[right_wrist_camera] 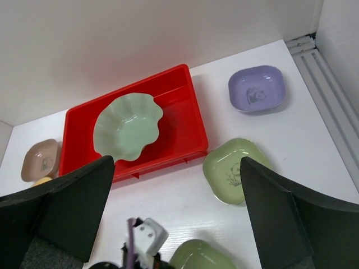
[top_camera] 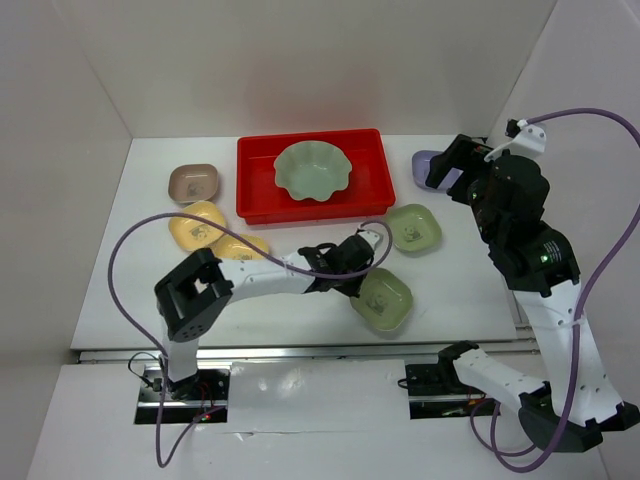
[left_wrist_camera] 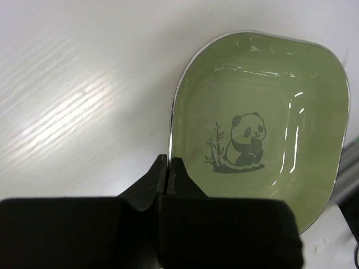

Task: Place the plates into the plastic bin on the countertop

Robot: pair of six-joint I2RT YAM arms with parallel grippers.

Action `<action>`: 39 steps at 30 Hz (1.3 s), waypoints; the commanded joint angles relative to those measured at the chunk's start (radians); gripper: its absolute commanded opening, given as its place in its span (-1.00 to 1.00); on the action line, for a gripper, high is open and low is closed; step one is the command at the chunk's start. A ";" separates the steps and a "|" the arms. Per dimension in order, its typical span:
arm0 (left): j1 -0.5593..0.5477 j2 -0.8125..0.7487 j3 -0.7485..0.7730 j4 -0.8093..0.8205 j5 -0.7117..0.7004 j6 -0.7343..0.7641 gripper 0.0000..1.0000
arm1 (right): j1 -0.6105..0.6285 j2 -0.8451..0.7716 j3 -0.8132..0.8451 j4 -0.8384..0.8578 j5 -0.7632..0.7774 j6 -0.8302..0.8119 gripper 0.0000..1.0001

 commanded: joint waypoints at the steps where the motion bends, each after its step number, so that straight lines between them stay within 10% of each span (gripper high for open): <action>1: 0.000 -0.170 0.030 -0.116 -0.096 -0.011 -1.00 | 0.007 -0.021 0.002 0.013 0.006 0.001 1.00; 13: 0.458 -0.157 0.413 -0.394 -0.190 -0.298 -1.00 | -0.002 -0.032 -0.018 0.079 -0.003 0.047 1.00; 24: 0.673 0.384 1.042 -0.391 0.010 -0.147 -1.00 | -0.002 -0.032 -0.088 0.120 -0.035 0.056 1.00; 34: 0.718 0.408 0.866 -0.342 0.077 -0.214 -0.96 | -0.011 -0.013 -0.166 0.160 -0.046 0.065 1.00; 39: 0.687 0.421 0.866 -0.317 0.100 -0.185 -0.31 | -0.011 0.005 -0.203 0.180 -0.066 0.065 1.00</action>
